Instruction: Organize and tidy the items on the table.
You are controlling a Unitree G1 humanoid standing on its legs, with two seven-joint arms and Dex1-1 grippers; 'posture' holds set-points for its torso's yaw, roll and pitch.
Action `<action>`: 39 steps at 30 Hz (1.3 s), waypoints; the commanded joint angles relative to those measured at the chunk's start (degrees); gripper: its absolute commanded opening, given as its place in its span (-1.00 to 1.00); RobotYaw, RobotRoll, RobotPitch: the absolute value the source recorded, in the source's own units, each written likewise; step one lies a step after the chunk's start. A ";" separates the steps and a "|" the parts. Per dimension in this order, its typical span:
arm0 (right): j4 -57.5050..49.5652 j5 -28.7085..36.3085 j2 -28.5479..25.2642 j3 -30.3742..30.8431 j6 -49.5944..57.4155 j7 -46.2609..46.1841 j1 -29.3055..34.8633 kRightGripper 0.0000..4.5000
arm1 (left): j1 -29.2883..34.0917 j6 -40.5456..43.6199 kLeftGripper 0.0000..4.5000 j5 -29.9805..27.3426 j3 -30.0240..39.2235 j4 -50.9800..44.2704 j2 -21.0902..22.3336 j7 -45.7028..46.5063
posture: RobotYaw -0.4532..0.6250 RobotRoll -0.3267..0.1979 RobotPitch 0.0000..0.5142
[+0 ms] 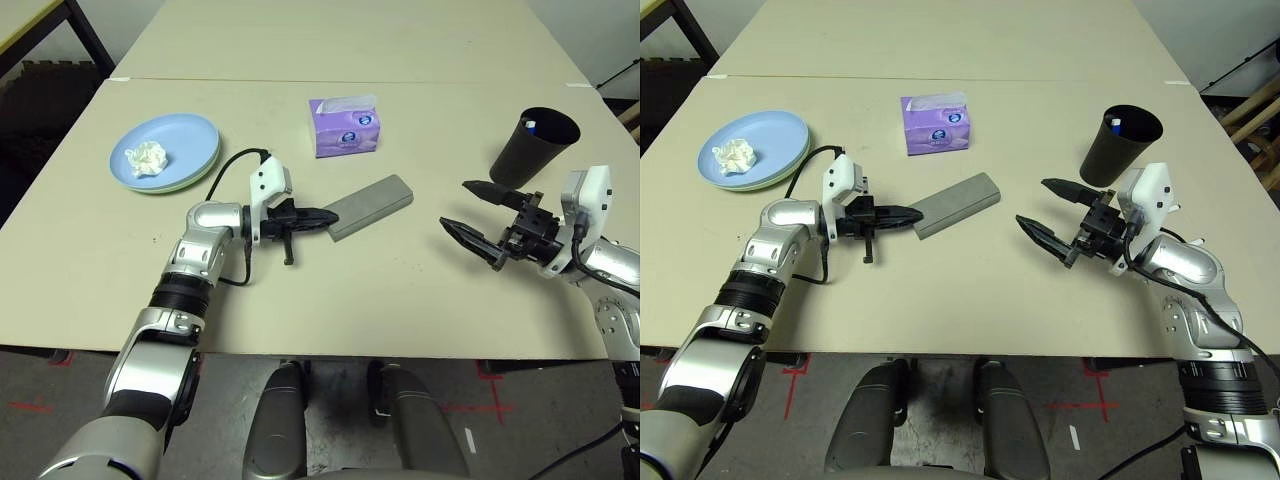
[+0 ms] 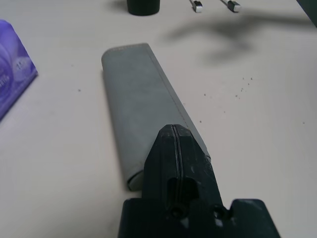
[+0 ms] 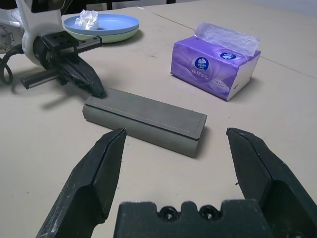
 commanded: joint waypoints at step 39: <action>17.27 -28.78 -33.24 22.39 -0.16 24.77 -17.81 1.00 | 1.64 -4.36 0.99 -6.67 -0.29 -6.86 -2.45 -7.63 | 0.00 0.25 -0.17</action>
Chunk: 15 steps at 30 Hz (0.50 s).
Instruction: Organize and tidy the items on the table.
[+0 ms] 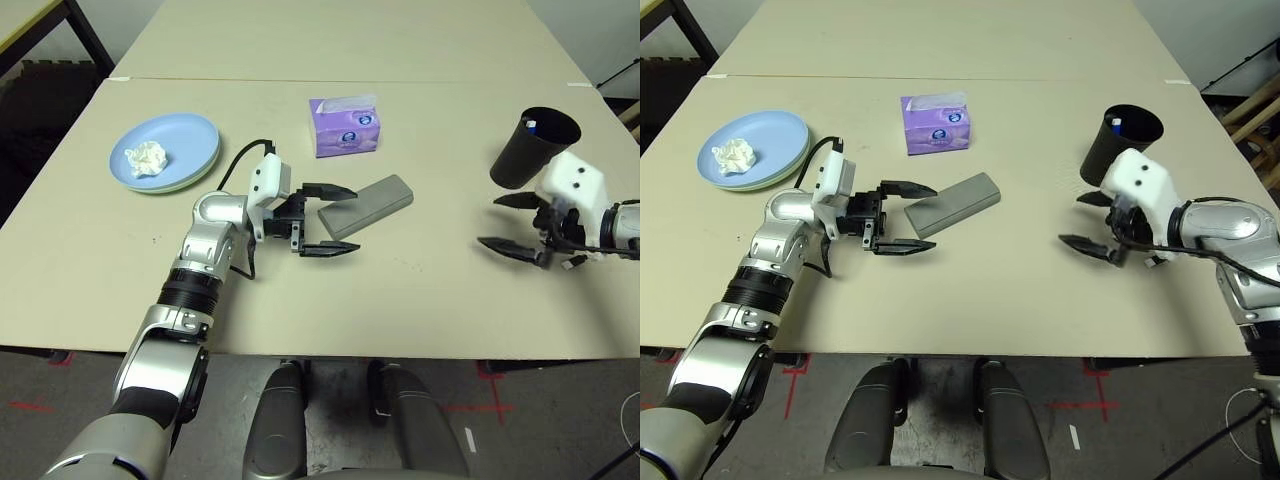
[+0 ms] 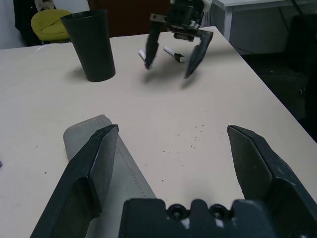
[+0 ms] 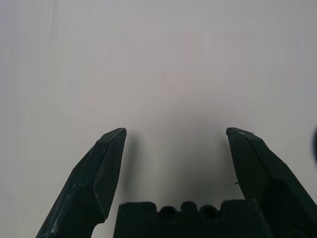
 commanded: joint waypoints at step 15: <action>31.22 -23.17 -0.57 13.38 -37.41 9.14 -20.02 1.00 | 1.11 5.83 0.99 -3.20 1.11 -5.08 -1.24 4.81 | 0.01 0.25 -0.11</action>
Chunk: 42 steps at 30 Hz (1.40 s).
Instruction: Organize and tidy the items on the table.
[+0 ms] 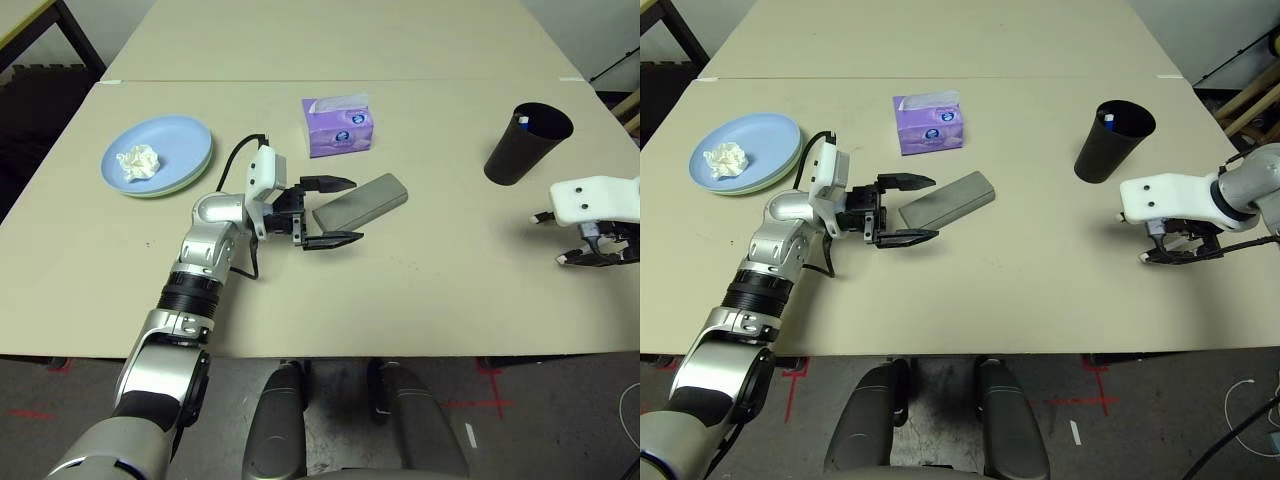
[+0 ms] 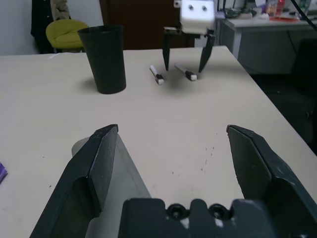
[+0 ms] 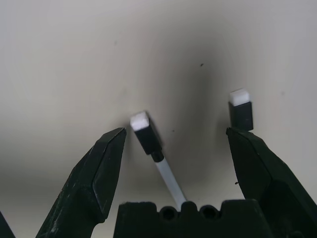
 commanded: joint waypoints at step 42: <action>13.27 -9.65 3.33 4.49 -22.34 0.18 -5.59 -0.81 | 2.13 2.43 1.00 -0.19 0.18 -3.95 2.19 3.56 | 0.06 0.25 -0.06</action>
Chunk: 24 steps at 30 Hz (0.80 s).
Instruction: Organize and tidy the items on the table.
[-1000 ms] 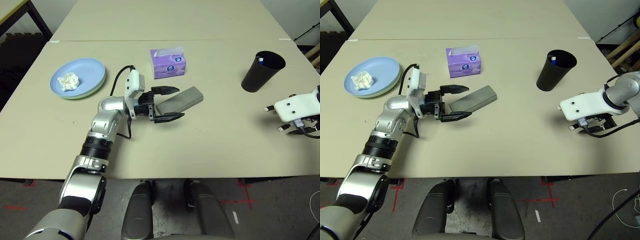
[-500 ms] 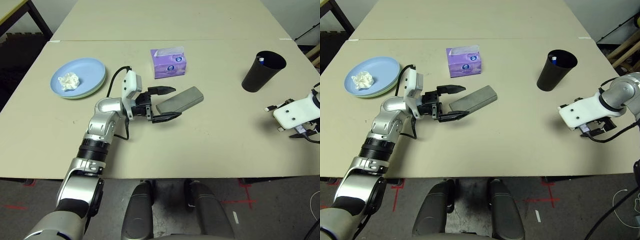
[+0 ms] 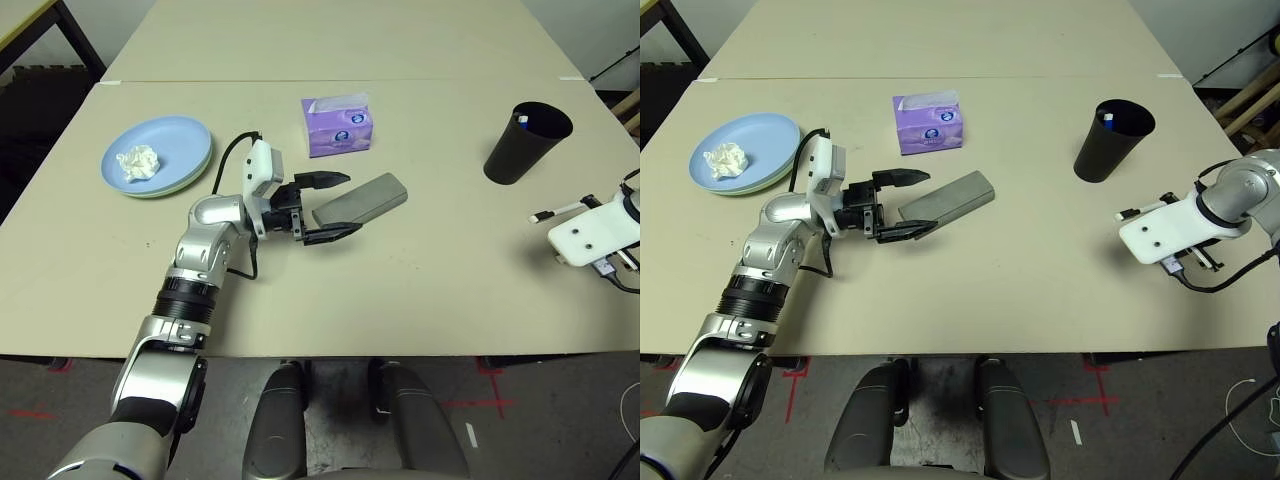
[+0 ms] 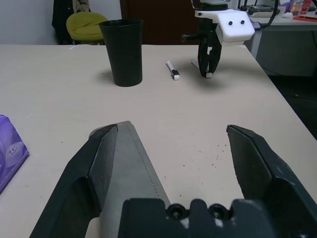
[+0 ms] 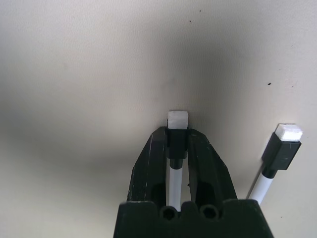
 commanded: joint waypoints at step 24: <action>-29.13 44.70 13.90 -28.24 69.92 -5.63 2.09 -0.81 | -0.43 -0.53 1.00 0.50 -0.59 0.74 0.90 -1.18 | 0.01 0.25 -0.15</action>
